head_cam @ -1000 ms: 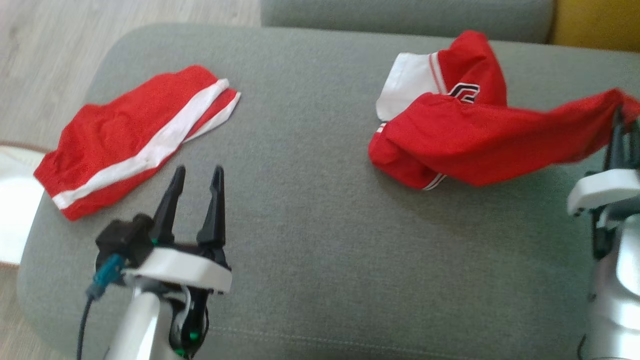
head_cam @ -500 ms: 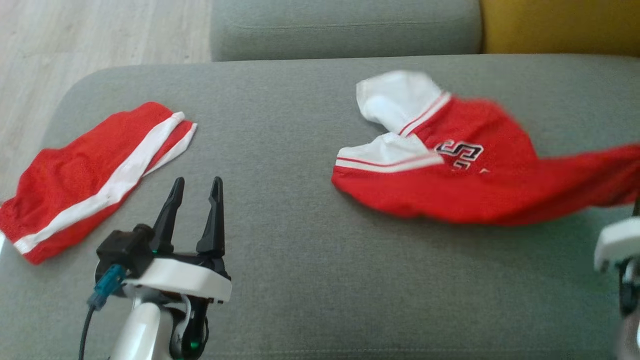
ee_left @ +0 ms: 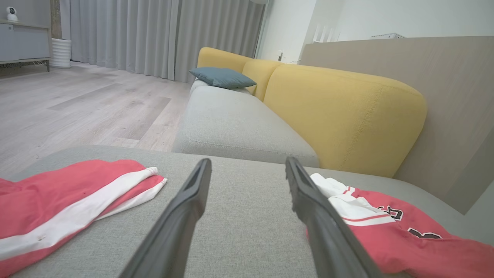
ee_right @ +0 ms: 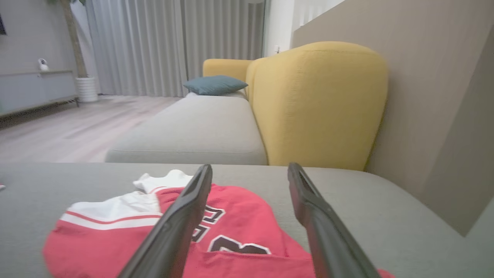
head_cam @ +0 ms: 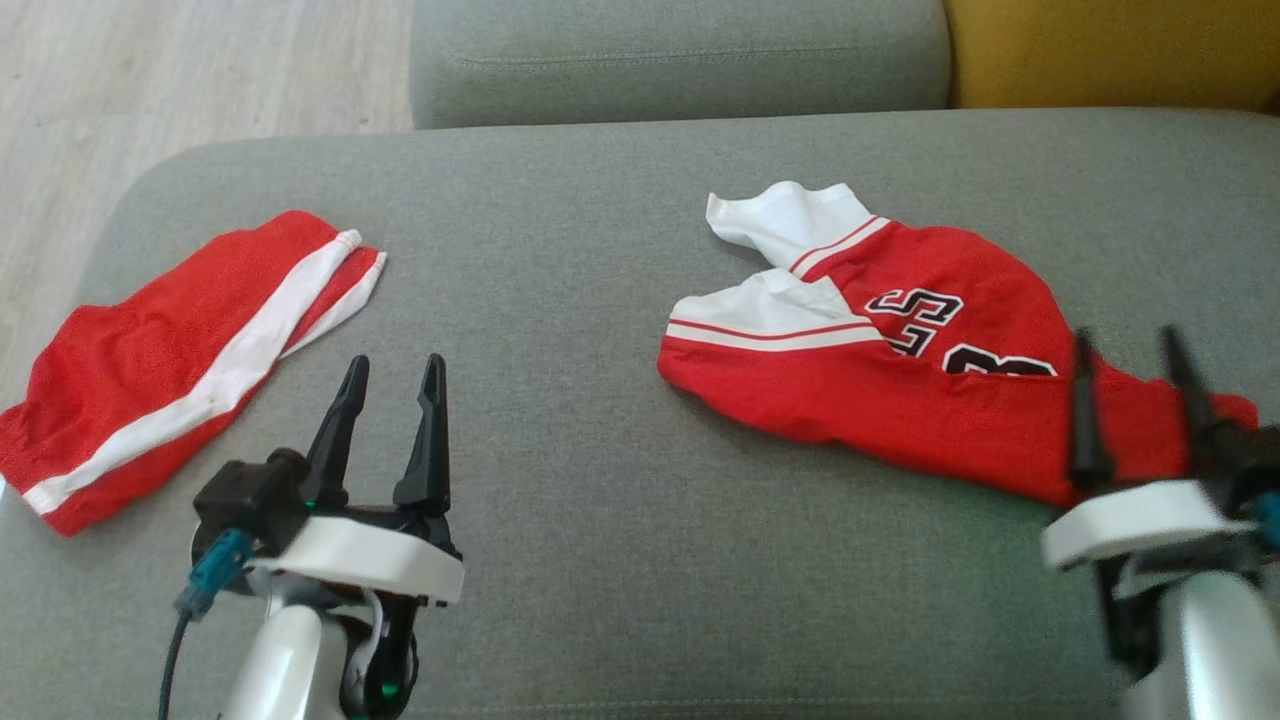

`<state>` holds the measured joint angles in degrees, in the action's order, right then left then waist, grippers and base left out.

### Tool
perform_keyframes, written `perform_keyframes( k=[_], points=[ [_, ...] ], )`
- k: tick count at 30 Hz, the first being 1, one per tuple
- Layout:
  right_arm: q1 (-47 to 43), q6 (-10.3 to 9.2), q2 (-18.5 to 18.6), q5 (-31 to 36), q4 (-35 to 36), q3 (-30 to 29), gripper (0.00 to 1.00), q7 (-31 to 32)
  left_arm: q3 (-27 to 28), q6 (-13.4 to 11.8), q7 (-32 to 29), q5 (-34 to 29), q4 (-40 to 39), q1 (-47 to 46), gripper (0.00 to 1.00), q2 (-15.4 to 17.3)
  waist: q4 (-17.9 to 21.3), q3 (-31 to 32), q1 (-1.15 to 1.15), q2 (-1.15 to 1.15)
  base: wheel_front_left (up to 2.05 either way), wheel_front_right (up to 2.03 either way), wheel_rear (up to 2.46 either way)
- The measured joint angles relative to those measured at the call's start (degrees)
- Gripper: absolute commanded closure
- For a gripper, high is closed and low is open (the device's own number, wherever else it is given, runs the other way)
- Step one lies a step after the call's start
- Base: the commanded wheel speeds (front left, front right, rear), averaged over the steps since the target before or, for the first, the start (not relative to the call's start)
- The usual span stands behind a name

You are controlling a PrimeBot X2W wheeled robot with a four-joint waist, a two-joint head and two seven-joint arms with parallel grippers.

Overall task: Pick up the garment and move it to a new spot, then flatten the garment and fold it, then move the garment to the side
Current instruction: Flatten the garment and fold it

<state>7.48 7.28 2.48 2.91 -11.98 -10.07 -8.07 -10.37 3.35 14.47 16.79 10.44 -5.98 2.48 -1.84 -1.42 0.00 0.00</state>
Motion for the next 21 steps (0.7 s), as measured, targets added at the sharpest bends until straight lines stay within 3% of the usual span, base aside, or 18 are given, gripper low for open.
perform_keyframes(
  k=[7, 15, 21],
  points=[
    [-5.94, 0.0, 0.0, -8.48, -0.62, 9.25, 0.0, -3.24, -0.27, 0.01, 0.0, 0.02, -0.32, 0.32, 0.0, -0.01, -1.73, 0.64, 0.0, 0.0, 0.0, 0.0, 0.0],
    [-6.34, 0.0, 0.01, -9.54, -2.79, 11.7, 0.0, -4.04, -1.23, -0.01, 0.0, 0.21, -0.91, 1.81, 0.0, 0.02, -3.91, 0.42, 0.0, 0.0, 0.0, 0.0, 0.0],
    [0.03, 0.0, 0.05, -8.01, -4.59, 11.88, 0.0, -2.82, -2.21, 0.0, 0.0, 0.6, -0.92, 1.88, 0.0, 0.02, -6.24, -1.44, 0.0, 0.0, 0.0, 0.0, 0.0]
  ],
)
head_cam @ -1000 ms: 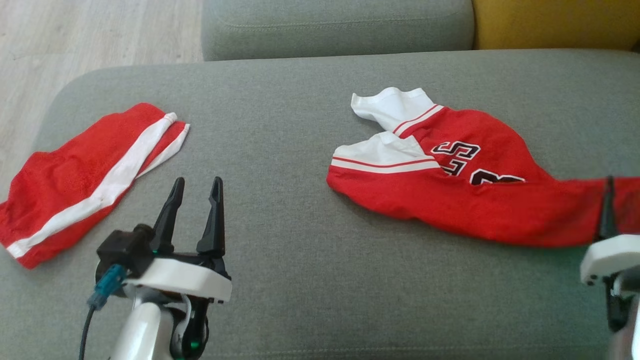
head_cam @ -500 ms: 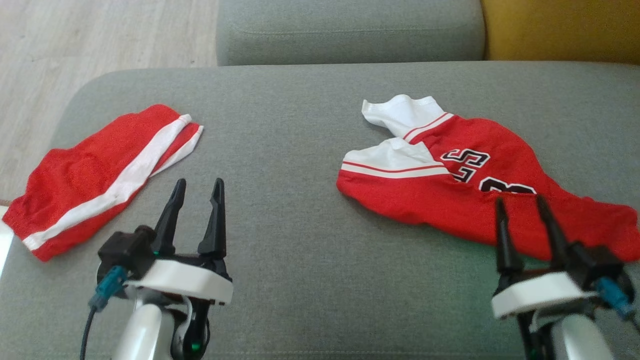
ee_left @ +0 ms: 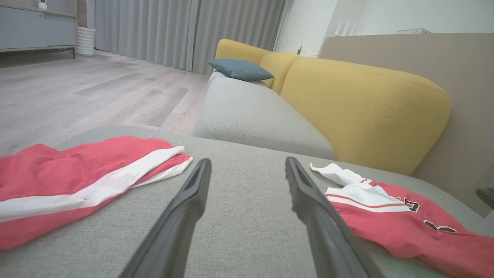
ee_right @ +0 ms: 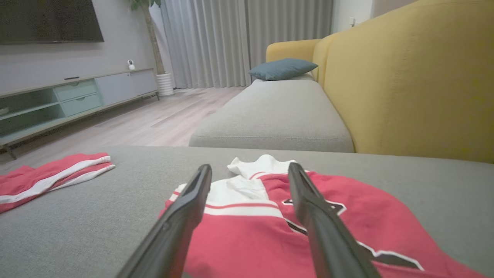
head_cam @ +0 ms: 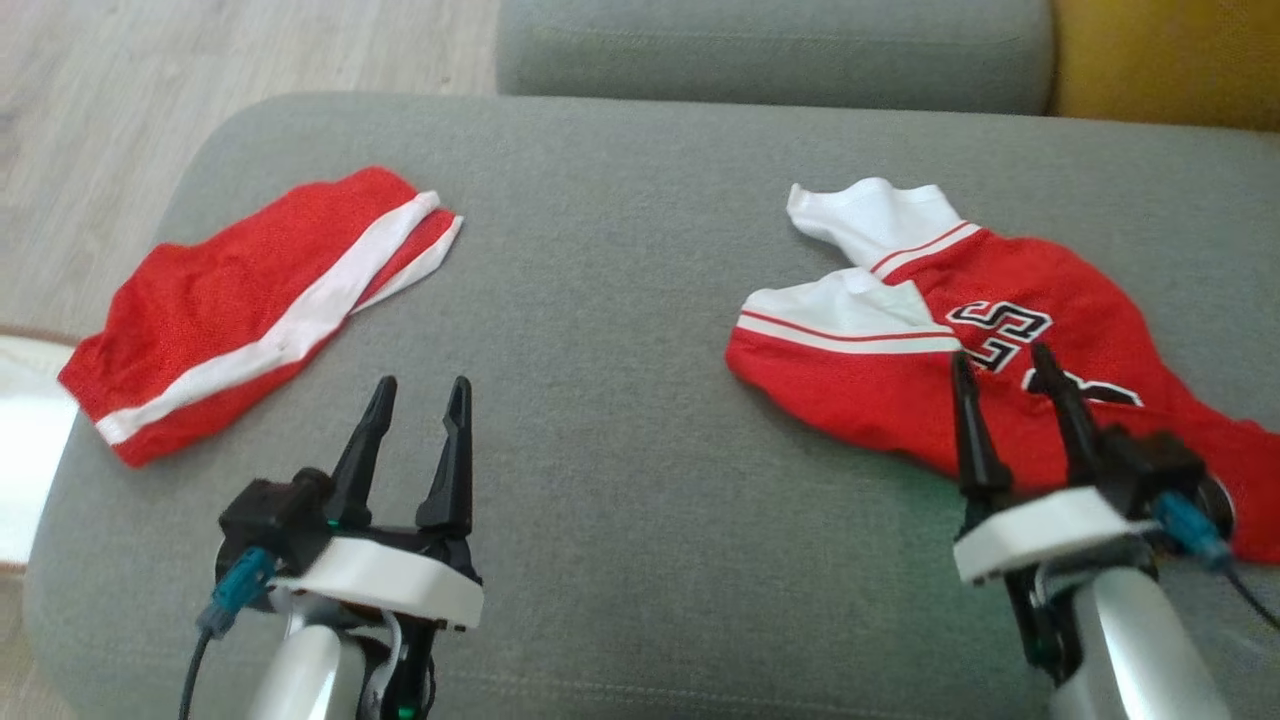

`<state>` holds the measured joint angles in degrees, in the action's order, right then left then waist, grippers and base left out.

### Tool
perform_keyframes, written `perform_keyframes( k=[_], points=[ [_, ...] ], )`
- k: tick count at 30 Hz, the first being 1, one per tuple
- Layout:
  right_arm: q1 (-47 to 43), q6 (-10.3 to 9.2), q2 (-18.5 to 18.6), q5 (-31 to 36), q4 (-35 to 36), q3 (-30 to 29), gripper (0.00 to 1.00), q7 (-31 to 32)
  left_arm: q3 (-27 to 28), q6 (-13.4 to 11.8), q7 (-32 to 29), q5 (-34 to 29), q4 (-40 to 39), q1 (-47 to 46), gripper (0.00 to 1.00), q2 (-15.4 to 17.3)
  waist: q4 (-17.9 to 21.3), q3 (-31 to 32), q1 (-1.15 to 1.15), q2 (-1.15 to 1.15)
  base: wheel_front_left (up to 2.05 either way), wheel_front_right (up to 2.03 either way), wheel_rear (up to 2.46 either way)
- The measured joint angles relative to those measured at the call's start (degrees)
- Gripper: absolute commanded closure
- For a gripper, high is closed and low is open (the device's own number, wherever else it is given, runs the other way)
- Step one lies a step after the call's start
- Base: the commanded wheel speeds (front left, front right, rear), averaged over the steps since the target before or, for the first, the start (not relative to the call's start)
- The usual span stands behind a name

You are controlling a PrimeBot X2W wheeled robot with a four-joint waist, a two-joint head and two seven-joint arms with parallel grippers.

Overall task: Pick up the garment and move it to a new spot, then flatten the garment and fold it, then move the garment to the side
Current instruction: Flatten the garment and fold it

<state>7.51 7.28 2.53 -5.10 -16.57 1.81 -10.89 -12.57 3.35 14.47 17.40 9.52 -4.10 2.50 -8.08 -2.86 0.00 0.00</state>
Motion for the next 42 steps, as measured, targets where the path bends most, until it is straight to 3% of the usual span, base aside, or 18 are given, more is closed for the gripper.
perform_keyframes(
  k=[6, 14, 29, 30, 31, 42],
  points=[
    [6.38, 0.0, 0.04, 1.07, -5.37, -0.27, 0.0, 3.97, -0.99, 0.19, 0.0, 0.05, 0.14, -0.19, 0.0, 0.02, -2.59, -2.07, 0.0, 0.0, 0.0, 0.0, 0.0],
    [15.25, 0.0, 0.19, 2.9, -15.6, -4.8, 0.0, 9.49, -2.08, 0.25, 0.0, 0.59, 1.04, -3.09, 0.0, 0.0, -6.4, -5.43, 0.0, 0.0, 0.0, 0.0, 0.0],
    [23.96, 0.0, 0.27, 11.36, -26.72, -6.45, 0.0, 10.91, -3.43, 0.19, 0.0, 2.0, 1.58, -4.55, 0.0, -0.02, -8.83, -9.21, 0.0, 0.0, 0.0, 0.0, 0.0],
    [24.13, 0.0, 0.27, 11.61, -27.22, -6.45, 0.18, 10.9, -3.47, 0.19, 0.0, 2.0, 1.58, -4.74, 0.0, -0.02, -8.79, -9.29, 0.0, 0.0, 0.0, 0.0, 0.0],
    [24.29, 0.0, 0.27, 11.63, -27.82, -6.44, 1.0, 10.82, -3.54, 0.19, 0.0, 2.0, 1.59, -4.77, 0.0, -0.02, -8.75, -9.32, 0.0, 0.0, 0.0, 0.0, 0.0],
    [25.49, 0.0, 0.42, 7.47, -28.81, -2.45, 1.0, 1.93, -3.57, 0.1, 0.0, 2.0, 1.87, -4.74, 0.0, -0.02, -7.6, -7.68, 0.0, 0.0, 0.0, 0.0, 0.0]
  ],
)
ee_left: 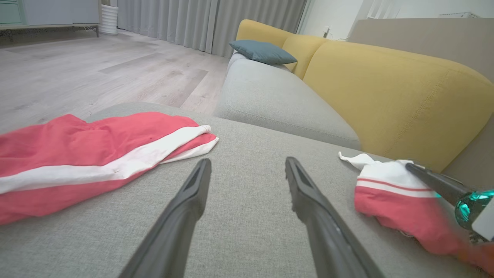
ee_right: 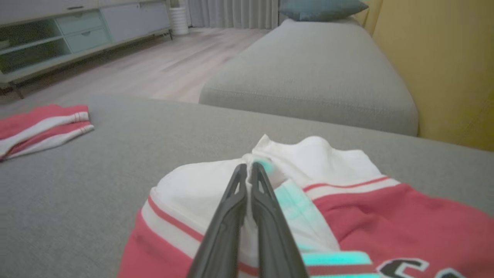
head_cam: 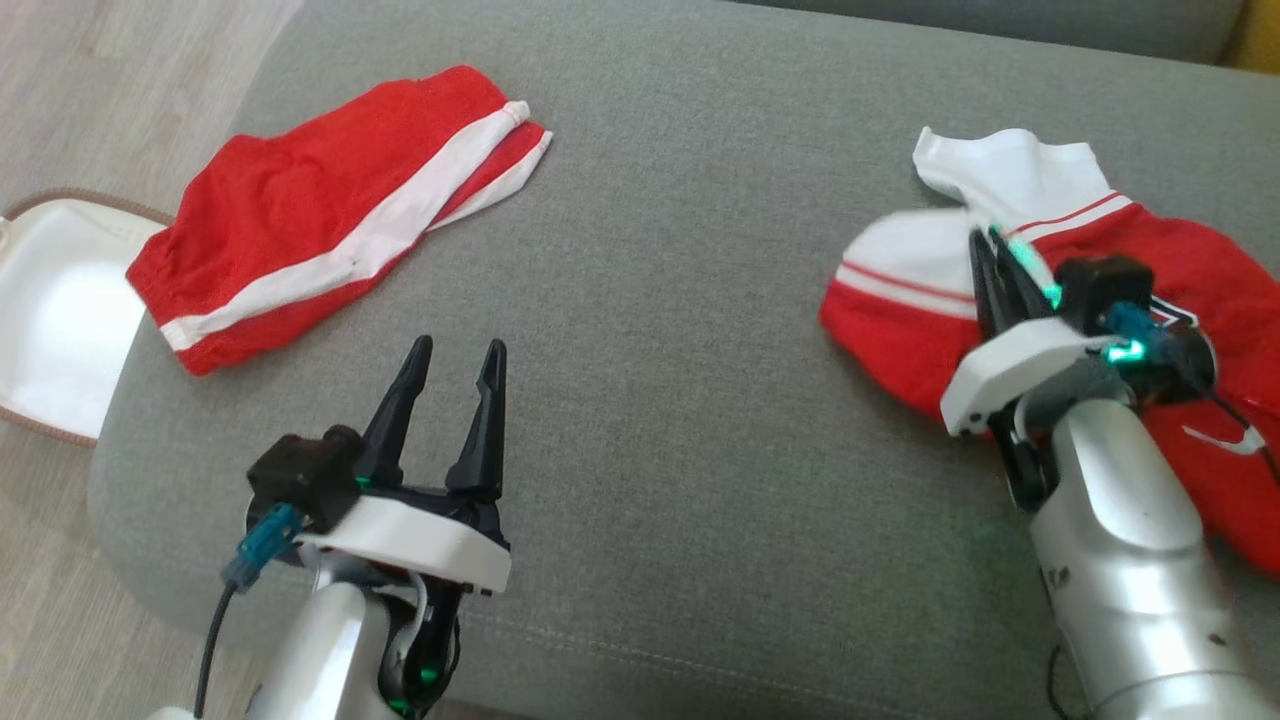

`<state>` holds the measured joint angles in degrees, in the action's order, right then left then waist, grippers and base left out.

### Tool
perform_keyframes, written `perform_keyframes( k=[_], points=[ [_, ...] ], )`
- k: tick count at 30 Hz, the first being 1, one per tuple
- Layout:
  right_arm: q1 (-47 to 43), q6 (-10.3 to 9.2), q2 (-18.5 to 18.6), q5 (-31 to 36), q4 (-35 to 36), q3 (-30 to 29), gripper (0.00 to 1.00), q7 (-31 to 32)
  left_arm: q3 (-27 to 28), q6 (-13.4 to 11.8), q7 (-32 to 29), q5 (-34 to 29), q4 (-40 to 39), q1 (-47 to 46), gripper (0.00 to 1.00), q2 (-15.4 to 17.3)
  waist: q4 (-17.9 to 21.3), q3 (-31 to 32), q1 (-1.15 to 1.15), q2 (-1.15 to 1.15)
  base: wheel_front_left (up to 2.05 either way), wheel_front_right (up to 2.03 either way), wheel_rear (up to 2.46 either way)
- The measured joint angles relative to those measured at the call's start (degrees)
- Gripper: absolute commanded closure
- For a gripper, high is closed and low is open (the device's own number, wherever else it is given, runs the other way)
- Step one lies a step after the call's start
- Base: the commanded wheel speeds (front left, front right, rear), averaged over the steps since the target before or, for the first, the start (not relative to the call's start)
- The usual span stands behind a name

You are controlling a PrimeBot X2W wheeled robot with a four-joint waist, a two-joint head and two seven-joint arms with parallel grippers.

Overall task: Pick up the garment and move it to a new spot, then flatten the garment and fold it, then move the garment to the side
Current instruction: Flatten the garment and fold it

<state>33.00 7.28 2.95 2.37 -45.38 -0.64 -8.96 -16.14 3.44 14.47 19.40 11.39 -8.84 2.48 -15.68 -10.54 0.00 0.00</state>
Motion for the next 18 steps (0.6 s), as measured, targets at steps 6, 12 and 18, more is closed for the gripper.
perform_keyframes(
  k=[6, 12, 18],
  points=[
    [1.05, 0.0, 0.15, -4.12, 3.45, 4.45, 1.0, -3.21, 0.08, -0.01, 0.0, 0.0, 0.0, 0.24, 0.0, 0.0, 0.47, 1.27, 0.0, 0.0, 0.0, 0.0, 0.0],
    [-1.69, 0.0, 0.44, -4.86, 10.07, 13.99, 1.0, -4.24, 0.21, -0.35, 0.0, 0.0, 0.01, 0.55, 0.0, 0.01, 0.86, 3.41, 0.0, 0.0, 0.0, 0.0, 0.0],
    [-13.05, 0.0, 0.44, -6.42, 16.28, 27.94, 1.0, -2.68, 0.38, -0.49, 0.0, -0.08, 0.38, 2.55, 0.0, 0.02, 1.52, 5.85, 0.0, 0.0, 0.0, 0.0, 0.0]
  ],
)
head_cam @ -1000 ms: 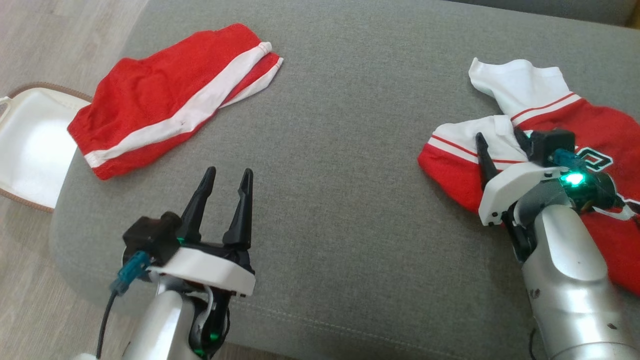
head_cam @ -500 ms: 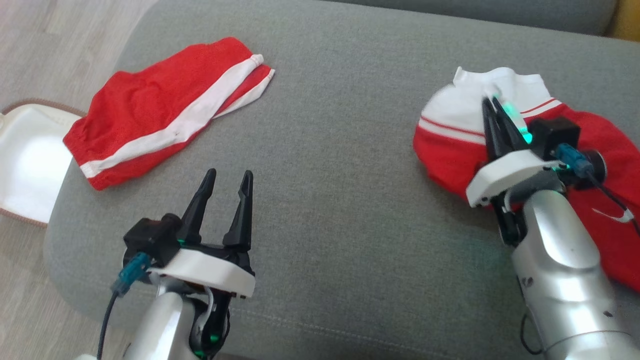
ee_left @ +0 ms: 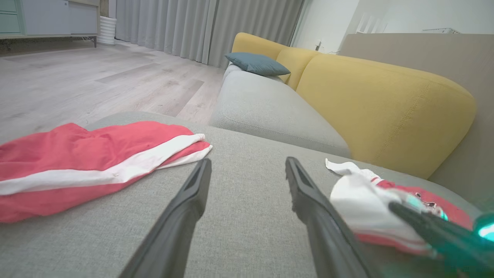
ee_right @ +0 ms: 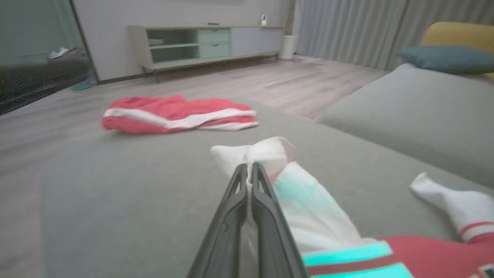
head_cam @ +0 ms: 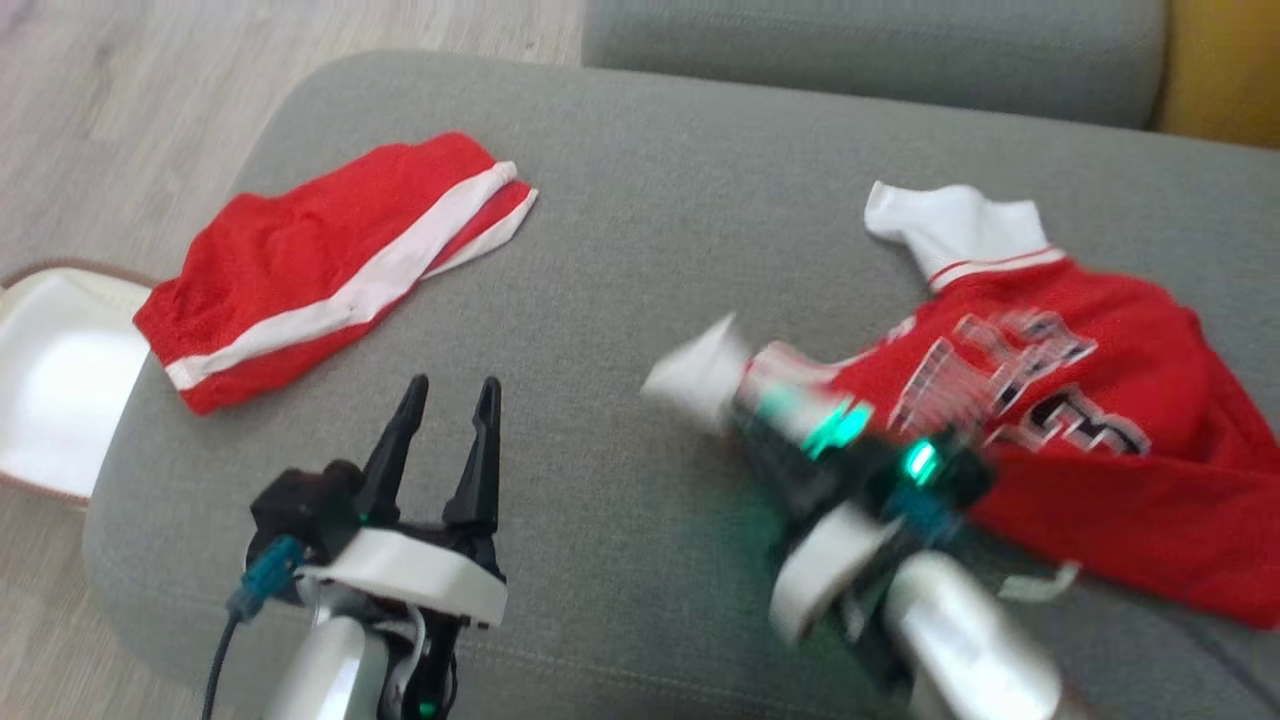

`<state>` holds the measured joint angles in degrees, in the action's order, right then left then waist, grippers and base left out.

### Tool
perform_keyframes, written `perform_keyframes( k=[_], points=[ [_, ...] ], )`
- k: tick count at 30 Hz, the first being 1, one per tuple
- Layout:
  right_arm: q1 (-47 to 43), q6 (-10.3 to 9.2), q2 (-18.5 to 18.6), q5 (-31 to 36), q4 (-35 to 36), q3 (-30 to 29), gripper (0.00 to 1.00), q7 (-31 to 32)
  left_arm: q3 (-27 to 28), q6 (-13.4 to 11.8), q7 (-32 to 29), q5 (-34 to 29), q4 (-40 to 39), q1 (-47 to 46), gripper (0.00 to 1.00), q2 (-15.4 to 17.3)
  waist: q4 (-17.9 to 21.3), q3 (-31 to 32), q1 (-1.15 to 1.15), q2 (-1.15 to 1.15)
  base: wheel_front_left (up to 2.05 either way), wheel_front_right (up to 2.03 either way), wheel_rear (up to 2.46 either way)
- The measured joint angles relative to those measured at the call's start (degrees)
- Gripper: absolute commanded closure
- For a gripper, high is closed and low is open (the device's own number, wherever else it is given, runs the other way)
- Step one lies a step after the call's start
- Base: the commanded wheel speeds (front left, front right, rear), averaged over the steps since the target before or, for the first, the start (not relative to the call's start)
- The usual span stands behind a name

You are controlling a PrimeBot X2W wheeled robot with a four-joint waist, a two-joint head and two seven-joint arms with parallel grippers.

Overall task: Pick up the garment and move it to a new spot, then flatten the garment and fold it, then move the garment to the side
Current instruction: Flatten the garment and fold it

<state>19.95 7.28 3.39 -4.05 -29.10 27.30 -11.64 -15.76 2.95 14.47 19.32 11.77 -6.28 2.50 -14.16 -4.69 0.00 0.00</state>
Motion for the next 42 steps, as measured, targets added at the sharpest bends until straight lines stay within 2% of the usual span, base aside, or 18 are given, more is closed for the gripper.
perform_keyframes(
  k=[1, 2, 5, 10, 13, 20, 25, 29, 35, 42],
  points=[
    [-1.8, 0.0, 0.0, -0.62, 0.73, 2.19, 0.77, 0.97, 0.02, -0.01, 0.0, -0.01, 0.13, 0.42, 0.0, 0.0, 0.17, 0.43, 0.0, 0.0, 0.0, 0.0, 0.0],
    [-3.5, 0.0, -0.01, -1.18, 1.49, 4.02, 0.02, 1.75, 0.1, -0.01, 0.0, -0.07, 0.33, 0.69, 0.0, 0.0, 0.38, 0.84, 0.0, 0.0, 0.0, 0.0, 0.0],
    [-7.31, 0.0, -0.01, -2.86, 3.11, 7.73, 0.0, 4.71, 0.76, -0.22, 0.0, -0.21, 0.57, 1.48, 0.0, 0.0, 1.14, 2.13, 0.0, 0.0, 0.0, 0.0, 0.0],
    [-10.69, 0.0, -0.05, -4.13, 6.64, 6.6, 0.0, 5.63, 1.89, -0.26, 0.0, -0.59, 0.56, 2.89, 0.0, 0.13, 3.33, 3.95, 0.0, 0.0, 0.0, 0.0, 0.0],
    [-12.41, 0.0, -0.3, -4.43, 9.64, -0.67, 0.0, 5.52, 2.23, -0.42, 0.0, -0.59, 0.27, 3.83, 0.0, 0.14, 4.96, 4.87, 0.0, 0.0, 0.0, 0.0, 0.0],
    [-16.49, 0.0, -0.31, -3.11, 15.08, -22.51, 0.0, 3.45, 2.53, -0.41, 0.0, -0.82, -0.64, 4.07, 0.0, 0.14, 8.64, 6.17, 0.0, 0.0, 0.0, 0.0, 0.0],
    [-21.65, 0.0, -0.62, -4.58, 15.58, -31.49, 0.0, 2.01, 1.66, -0.42, 0.0, -0.67, -0.64, 5.21, 0.0, 0.12, 10.64, 6.36, 0.0, 0.0, 0.0, 0.0, 0.0],
    [-22.87, 0.0, -0.81, -5.53, 14.59, -31.86, 0.0, 0.97, 1.59, -0.42, 0.0, -0.48, -0.75, 5.18, 0.0, 0.13, 11.49, 6.25, 0.0, 0.0, 0.0, 0.0, 0.0],
    [-20.96, 0.0, -0.87, -5.23, 13.89, -29.31, 0.0, 1.19, 0.96, -0.38, 0.0, -0.48, -0.93, 5.13, 0.0, 0.14, 10.95, 5.58, 0.0, 0.0, 0.0, 0.0, 0.0],
    [-11.58, 0.0, -0.8, -4.22, 11.78, -24.23, 0.0, 8.29, -0.51, -0.15, 0.0, 0.08, -0.76, 4.59, 0.0, 0.13, 9.19, 2.97, 0.0, 0.0, 0.0, 0.0, 0.0]
  ],
)
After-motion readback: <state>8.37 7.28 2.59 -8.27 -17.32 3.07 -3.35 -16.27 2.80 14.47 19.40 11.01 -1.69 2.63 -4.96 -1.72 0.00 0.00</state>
